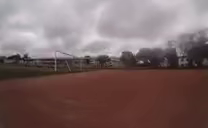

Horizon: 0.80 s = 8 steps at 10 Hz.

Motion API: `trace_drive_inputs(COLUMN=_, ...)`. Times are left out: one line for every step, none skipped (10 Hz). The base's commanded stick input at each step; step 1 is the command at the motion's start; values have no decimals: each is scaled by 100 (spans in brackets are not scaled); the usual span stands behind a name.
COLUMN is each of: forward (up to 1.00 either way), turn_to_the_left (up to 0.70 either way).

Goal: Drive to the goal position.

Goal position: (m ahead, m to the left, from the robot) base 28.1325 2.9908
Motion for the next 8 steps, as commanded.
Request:
trace_drive_inputs(forward=70, turn_to_the_left=0)
trace_drive_inputs(forward=70, turn_to_the_left=0)
trace_drive_inputs(forward=70, turn_to_the_left=0)
trace_drive_inputs(forward=70, turn_to_the_left=0)
trace_drive_inputs(forward=70, turn_to_the_left=0)
trace_drive_inputs(forward=70, turn_to_the_left=0)
trace_drive_inputs(forward=70, turn_to_the_left=0)
trace_drive_inputs(forward=70, turn_to_the_left=0)
